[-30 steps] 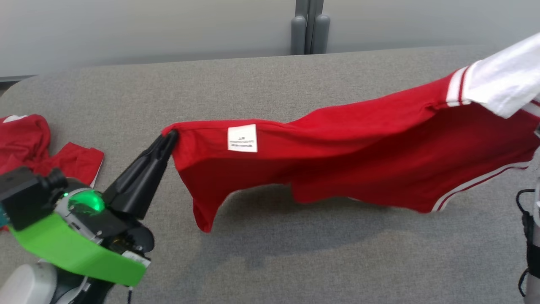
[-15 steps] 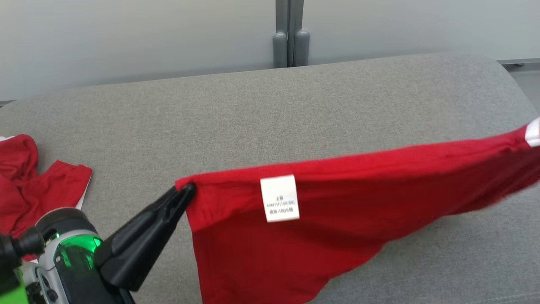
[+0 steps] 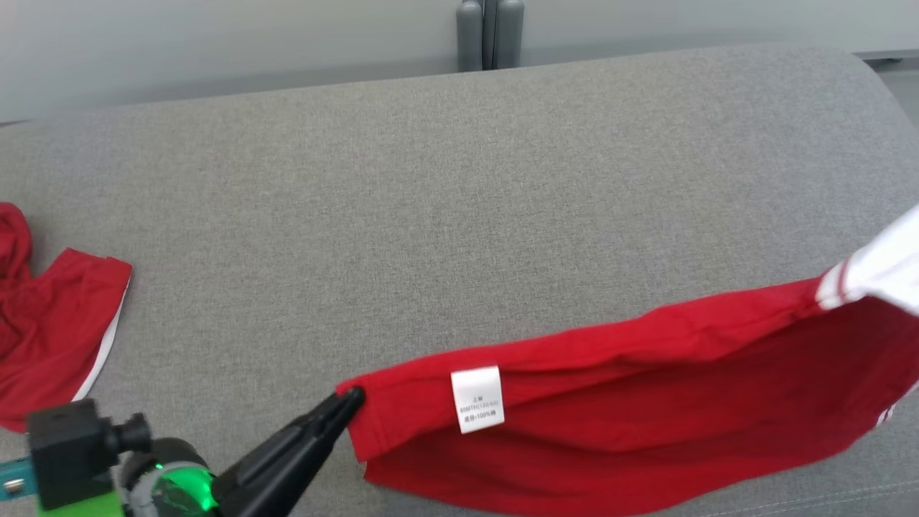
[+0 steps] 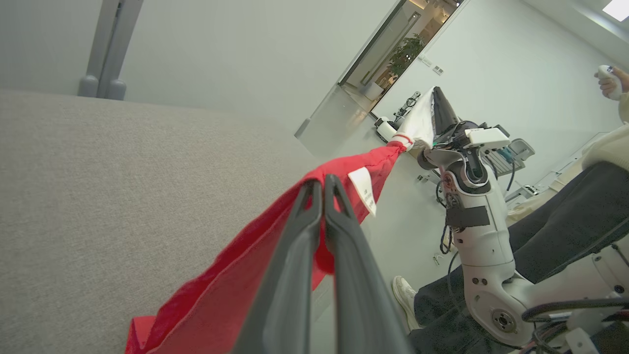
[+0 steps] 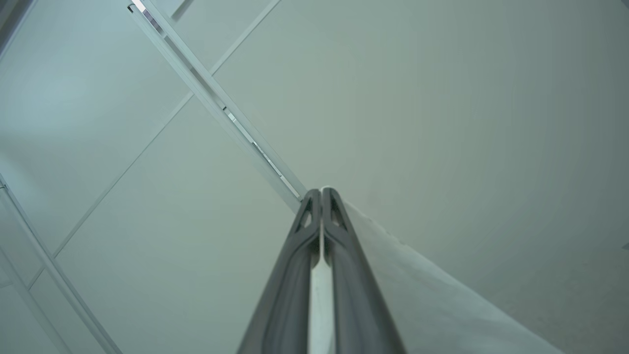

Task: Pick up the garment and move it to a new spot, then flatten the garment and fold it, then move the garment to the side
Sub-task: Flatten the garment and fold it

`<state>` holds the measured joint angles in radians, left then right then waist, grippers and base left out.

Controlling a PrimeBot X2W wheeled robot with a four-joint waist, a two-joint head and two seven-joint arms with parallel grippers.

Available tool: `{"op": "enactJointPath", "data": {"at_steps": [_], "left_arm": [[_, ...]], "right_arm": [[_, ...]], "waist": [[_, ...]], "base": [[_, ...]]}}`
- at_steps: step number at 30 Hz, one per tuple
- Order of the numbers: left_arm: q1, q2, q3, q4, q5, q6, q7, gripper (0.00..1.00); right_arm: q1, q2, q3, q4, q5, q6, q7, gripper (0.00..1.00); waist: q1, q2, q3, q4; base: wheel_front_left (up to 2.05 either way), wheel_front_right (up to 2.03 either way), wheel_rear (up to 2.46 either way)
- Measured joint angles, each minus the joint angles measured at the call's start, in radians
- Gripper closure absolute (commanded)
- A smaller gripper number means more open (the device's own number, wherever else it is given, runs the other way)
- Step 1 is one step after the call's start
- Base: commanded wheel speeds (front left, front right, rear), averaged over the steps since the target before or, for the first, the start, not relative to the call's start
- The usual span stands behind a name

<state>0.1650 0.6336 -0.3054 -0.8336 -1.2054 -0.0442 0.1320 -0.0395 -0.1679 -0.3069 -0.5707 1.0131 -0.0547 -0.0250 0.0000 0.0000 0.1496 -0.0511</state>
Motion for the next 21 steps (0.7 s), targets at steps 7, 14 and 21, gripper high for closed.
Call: {"op": "enactJointPath", "data": {"at_steps": [7, 14, 21], "left_arm": [[-0.013, -0.08, -0.149, 0.291, -0.115, -0.007, 0.064, 1.0], [-0.27, -0.201, -0.174, 0.564, -0.056, 0.006, 0.077, 1.0], [-0.36, -0.27, -0.184, 0.749, 0.0, 0.025, 0.055, 0.0]], "right_arm": [[0.049, 0.053, 0.18, 0.18, -0.135, -0.018, 0.022, 1.0], [-0.047, 0.079, 0.264, 0.318, -0.279, -0.026, -0.054, 1.0], [-0.099, 0.092, 0.294, 0.409, -0.304, -0.027, -0.101, 1.0]], "waist": [[0.0, 0.0, 0.08, 0.005], [0.0, 0.0, 0.165, 0.021], [0.0001, 0.0, 0.186, 0.04]], "base": [[0.0, 0.0, 0.0], [0.0, 0.0, 0.0], [0.0, 0.0, 0.0]]}}
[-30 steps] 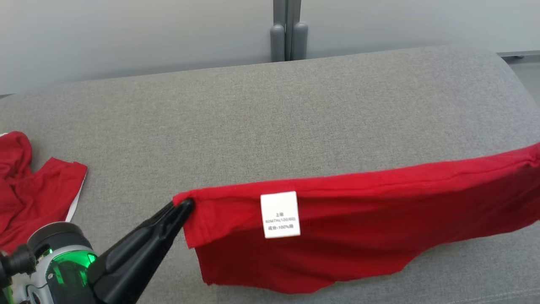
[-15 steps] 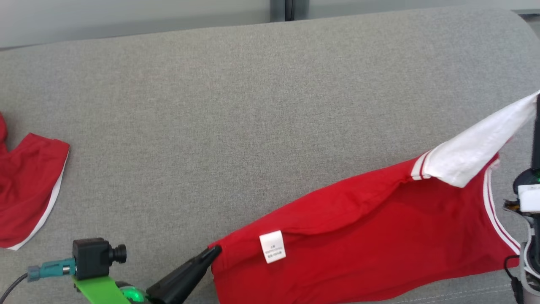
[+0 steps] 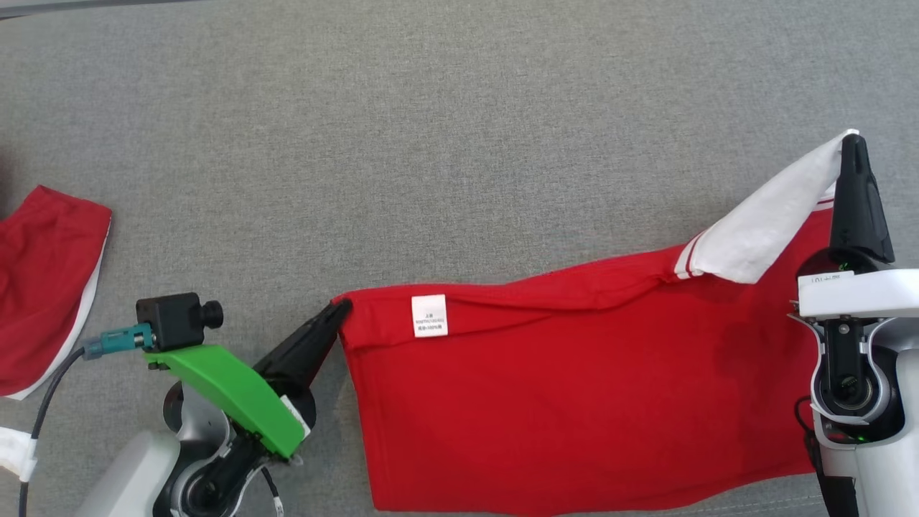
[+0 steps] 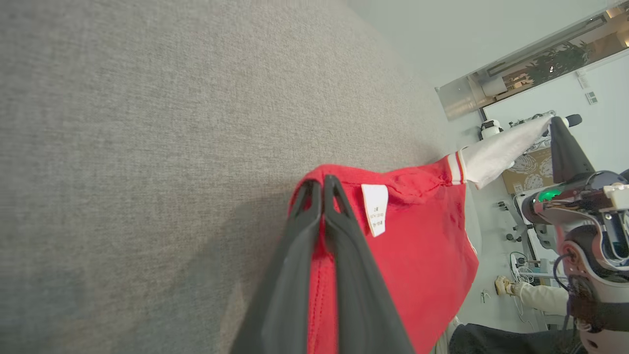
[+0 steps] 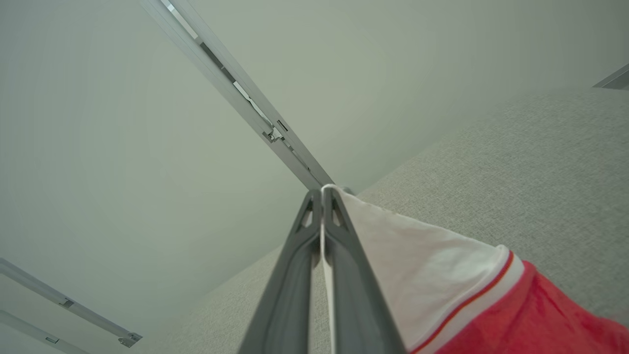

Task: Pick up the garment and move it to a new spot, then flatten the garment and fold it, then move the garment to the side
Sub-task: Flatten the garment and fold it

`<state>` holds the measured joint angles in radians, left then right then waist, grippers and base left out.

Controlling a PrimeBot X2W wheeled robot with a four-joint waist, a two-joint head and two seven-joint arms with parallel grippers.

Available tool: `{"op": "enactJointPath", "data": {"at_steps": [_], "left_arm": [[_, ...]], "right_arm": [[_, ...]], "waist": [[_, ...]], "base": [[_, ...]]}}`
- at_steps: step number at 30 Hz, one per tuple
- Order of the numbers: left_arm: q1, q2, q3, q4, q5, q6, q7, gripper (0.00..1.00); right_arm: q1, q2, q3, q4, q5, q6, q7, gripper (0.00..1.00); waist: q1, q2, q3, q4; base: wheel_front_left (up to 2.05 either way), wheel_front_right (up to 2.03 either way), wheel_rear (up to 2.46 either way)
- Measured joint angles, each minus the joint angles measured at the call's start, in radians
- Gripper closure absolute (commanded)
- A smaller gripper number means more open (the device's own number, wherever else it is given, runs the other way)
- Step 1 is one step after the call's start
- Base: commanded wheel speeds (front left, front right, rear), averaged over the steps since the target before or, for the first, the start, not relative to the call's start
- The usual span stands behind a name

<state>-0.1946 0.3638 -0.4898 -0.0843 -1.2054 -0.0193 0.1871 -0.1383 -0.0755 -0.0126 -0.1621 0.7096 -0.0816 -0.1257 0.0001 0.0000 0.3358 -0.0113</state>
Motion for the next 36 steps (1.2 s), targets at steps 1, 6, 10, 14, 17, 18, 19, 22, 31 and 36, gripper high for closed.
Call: {"op": "enactJointPath", "data": {"at_steps": [1, 6, 10, 14, 17, 18, 19, 22, 31, 36], "left_arm": [[-0.009, -0.01, 0.002, 0.021, 0.007, 0.008, -0.009, 0.0], [-0.051, -0.045, 0.007, 0.1, 0.027, 0.015, -0.039, 0.0], [-0.071, -0.066, 0.0, 0.153, 0.034, 0.015, -0.047, 0.0], [-0.082, -0.068, -0.021, 0.205, 0.044, 0.015, -0.044, 0.0], [-0.084, -0.072, -0.048, 0.233, 0.046, 0.012, -0.025, 0.0], [-0.085, -0.072, -0.058, 0.24, 0.049, 0.01, -0.023, 0.0], [-0.087, -0.074, -0.065, 0.248, 0.051, 0.01, -0.017, 0.0], [-0.105, -0.084, -0.07, 0.269, 0.067, 0.004, -0.016, 0.0], [-0.138, -0.102, -0.077, 0.322, 0.087, -0.01, -0.03, 0.47], [-0.146, -0.107, -0.082, 0.344, 0.092, -0.019, -0.031, 0.75]], "right_arm": [[-0.003, 0.001, 0.002, 0.01, -0.003, 0.0, -0.006, 1.0], [-0.016, 0.006, 0.009, 0.059, -0.007, -0.001, -0.028, 1.0], [-0.026, 0.007, 0.012, 0.088, -0.007, -0.001, -0.046, 1.0], [-0.039, 0.009, 0.016, 0.114, -0.007, -0.001, -0.056, 1.0], [-0.042, 0.01, 0.018, 0.13, -0.008, -0.001, -0.065, 1.0], [-0.042, 0.01, 0.018, 0.135, -0.009, -0.001, -0.068, 1.0], [-0.042, 0.01, 0.018, 0.14, -0.01, -0.001, -0.069, 1.0], [-0.045, 0.011, 0.018, 0.152, -0.015, -0.001, -0.076, 1.0], [-0.059, 0.013, 0.018, 0.181, -0.015, 0.0, -0.086, 1.0], [-0.06, 0.013, 0.018, 0.194, -0.015, 0.001, -0.094, 1.0]], "waist": [[0.0, 0.0, 0.0, 0.001], [0.0, 0.0, -0.004, 0.006], [0.0, 0.0, -0.006, 0.01], [0.0, 0.0, -0.009, 0.013], [-0.0001, 0.0, -0.012, 0.015], [0.0, 0.0, -0.012, 0.015], [-0.0001, 0.0, -0.013, 0.015], [0.0, 0.0, -0.014, 0.015], [0.0, 0.0, -0.017, 0.012], [0.0, 0.0, -0.019, 0.011]], "base": [[0.0, 0.0, 0.0], [0.0, 0.0, 0.0], [0.0, 0.0, 0.0], [0.0, 0.0, 0.0], [0.0, 0.0, 0.0], [0.0, 0.0, 0.0], [0.0, 0.0, 0.0], [0.0, 0.0, 0.0], [0.0, 0.0, 0.0], [0.0, 0.0, 0.0]]}}
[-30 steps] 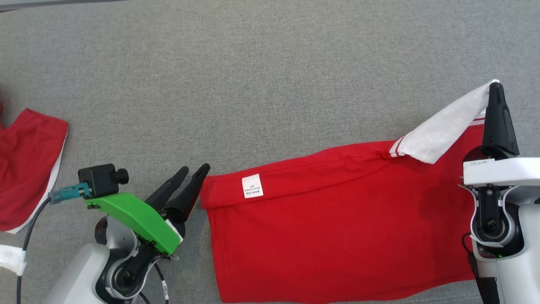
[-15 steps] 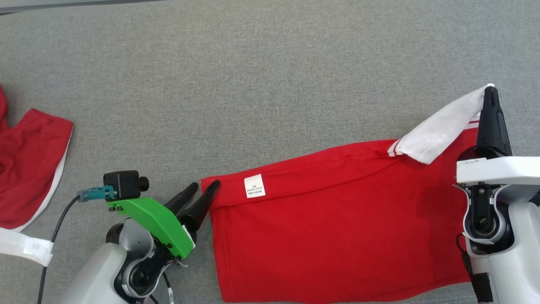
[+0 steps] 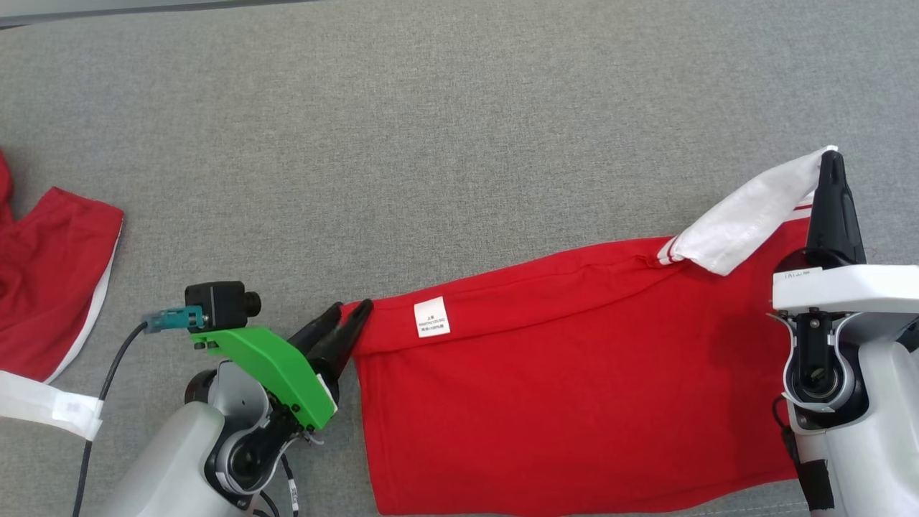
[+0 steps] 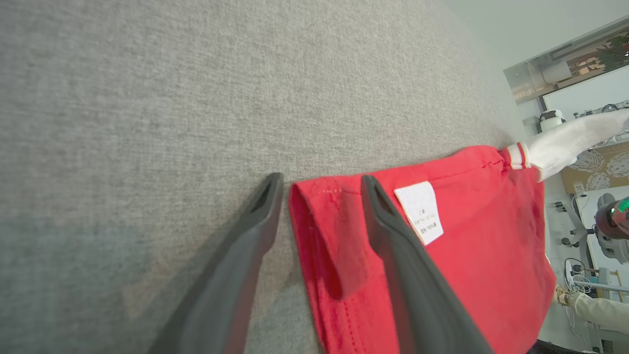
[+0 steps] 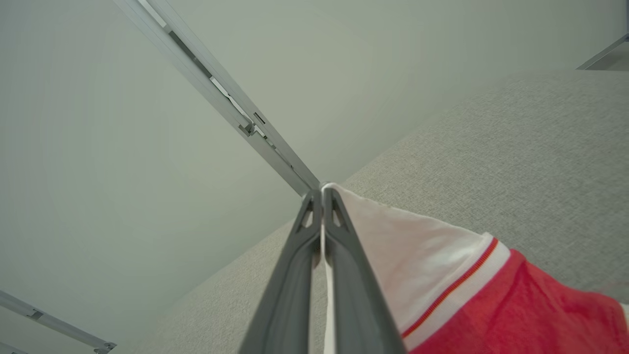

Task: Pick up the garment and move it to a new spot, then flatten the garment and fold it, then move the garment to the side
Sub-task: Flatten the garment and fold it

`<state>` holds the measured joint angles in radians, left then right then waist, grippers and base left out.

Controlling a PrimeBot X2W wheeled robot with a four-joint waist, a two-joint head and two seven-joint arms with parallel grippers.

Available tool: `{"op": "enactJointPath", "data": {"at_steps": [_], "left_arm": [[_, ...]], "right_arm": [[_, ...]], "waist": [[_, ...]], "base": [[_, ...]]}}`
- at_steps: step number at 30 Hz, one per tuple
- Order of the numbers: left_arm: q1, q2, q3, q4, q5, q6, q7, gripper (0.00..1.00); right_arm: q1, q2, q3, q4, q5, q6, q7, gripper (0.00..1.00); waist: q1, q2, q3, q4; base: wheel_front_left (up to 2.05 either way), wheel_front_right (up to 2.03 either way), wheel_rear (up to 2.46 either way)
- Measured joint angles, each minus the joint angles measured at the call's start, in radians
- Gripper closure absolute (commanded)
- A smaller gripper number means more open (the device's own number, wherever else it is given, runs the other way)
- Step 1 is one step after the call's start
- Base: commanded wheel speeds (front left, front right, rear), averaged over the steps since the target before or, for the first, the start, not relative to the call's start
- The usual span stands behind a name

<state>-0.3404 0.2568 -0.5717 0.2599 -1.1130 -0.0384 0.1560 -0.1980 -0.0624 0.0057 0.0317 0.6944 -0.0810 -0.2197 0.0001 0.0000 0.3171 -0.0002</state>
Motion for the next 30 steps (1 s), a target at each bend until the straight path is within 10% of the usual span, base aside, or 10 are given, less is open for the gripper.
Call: {"op": "enactJointPath", "data": {"at_steps": [5, 30], "left_arm": [[-0.009, -0.014, -0.011, 0.024, 0.0, -0.014, 0.0, 1.0], [-0.04, -0.035, -0.012, 0.109, 0.008, -0.041, -0.035, 0.94]], "right_arm": [[-0.001, 0.0, 0.0, 0.013, 0.0, 0.0, -0.001, 1.0], [-0.019, 0.002, 0.0, 0.057, 0.0, 0.011, -0.018, 1.0]], "waist": [[0.0, 0.0, -0.002, 0.0], [0.0, 0.0, -0.015, -0.003]], "base": [[0.0, 0.0, 0.0], [0.0, 0.0, 0.0]]}}
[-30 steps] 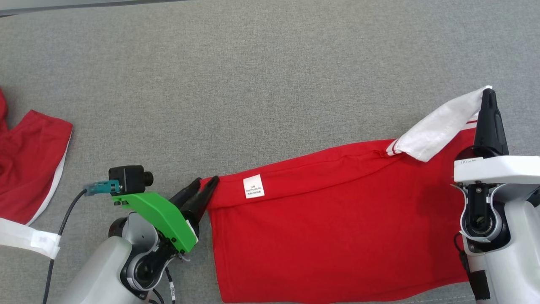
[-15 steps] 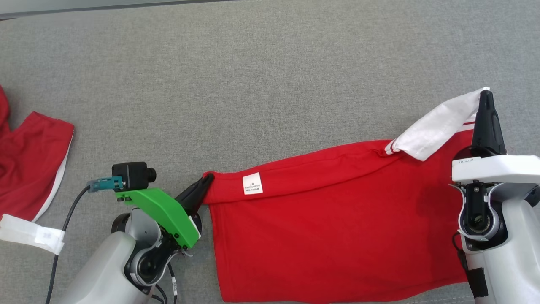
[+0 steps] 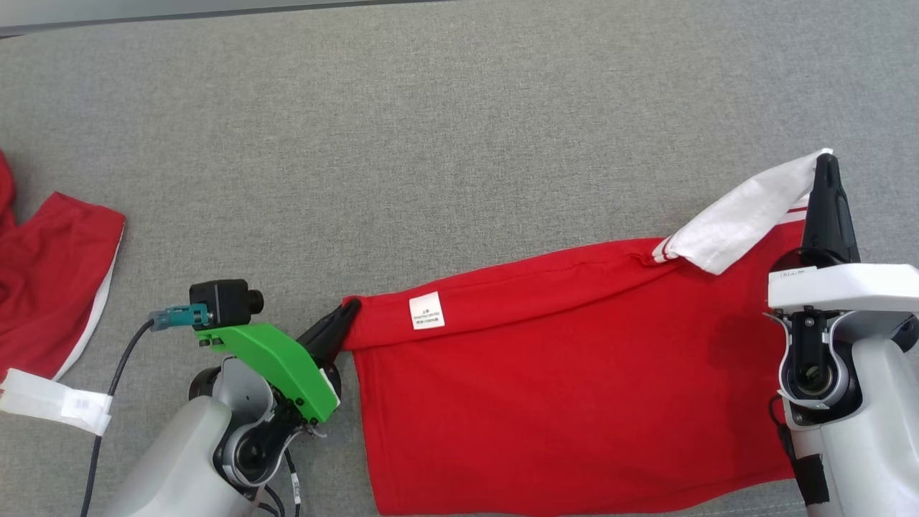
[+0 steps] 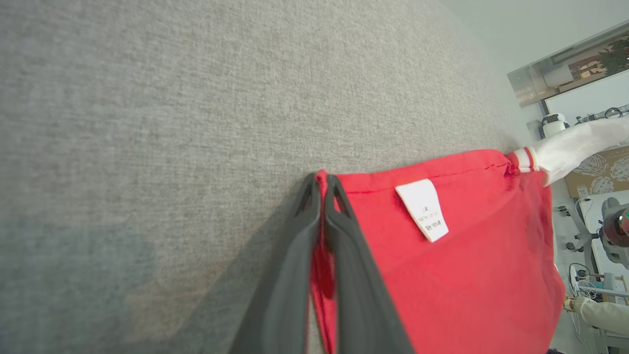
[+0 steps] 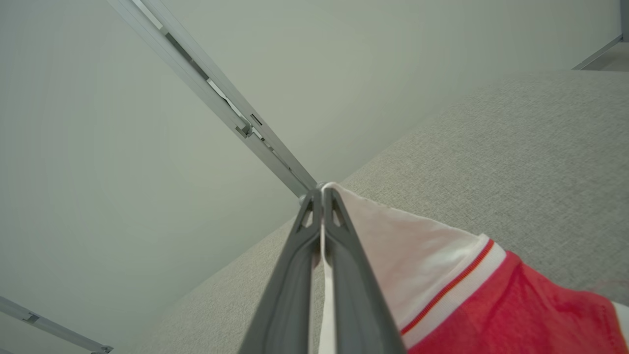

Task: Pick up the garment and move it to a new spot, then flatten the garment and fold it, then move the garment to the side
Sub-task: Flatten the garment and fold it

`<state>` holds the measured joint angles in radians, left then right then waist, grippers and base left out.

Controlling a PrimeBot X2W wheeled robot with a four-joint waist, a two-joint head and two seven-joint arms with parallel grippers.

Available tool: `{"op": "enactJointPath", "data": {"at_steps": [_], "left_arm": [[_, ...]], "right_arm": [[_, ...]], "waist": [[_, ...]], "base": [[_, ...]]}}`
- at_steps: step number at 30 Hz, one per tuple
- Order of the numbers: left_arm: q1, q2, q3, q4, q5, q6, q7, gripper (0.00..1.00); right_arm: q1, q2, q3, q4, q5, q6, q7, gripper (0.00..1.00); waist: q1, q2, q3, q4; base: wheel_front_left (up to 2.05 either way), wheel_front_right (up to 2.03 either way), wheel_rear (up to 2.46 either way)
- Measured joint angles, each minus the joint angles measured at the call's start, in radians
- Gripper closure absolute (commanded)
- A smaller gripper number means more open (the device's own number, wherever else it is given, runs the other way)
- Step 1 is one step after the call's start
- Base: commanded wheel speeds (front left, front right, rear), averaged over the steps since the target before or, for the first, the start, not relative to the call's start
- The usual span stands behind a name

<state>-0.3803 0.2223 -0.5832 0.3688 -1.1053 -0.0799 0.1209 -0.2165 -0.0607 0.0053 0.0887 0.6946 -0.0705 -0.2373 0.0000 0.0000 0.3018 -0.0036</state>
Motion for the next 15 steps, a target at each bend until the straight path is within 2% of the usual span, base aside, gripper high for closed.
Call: {"op": "enactJointPath", "data": {"at_steps": [1, 10, 15], "left_arm": [[-0.001, -0.001, 0.0, 0.004, 0.0, 0.0, 0.0, 1.0], [-0.047, -0.008, 0.041, 0.005, 0.012, -0.008, -0.071, 1.0], [-0.1, -0.01, 0.07, -0.061, 0.024, -0.014, -0.128, 1.0]], "right_arm": [[0.0, 0.0, 0.0, 0.001, 0.0, 0.002, 0.0, 1.0], [-0.004, 0.001, -0.006, 0.003, 0.0, 0.01, -0.001, 1.0], [-0.056, 0.001, -0.03, -0.05, 0.0, 0.027, -0.01, 1.0]], "waist": [[0.0, 0.0, 0.0, 0.0], [0.0, 0.0, -0.004, -0.001], [0.0, 0.0, -0.02, 0.0]], "base": [[0.0, 0.0, 0.0], [0.0, 0.0, 0.0], [0.0, 0.0, 0.0]]}}
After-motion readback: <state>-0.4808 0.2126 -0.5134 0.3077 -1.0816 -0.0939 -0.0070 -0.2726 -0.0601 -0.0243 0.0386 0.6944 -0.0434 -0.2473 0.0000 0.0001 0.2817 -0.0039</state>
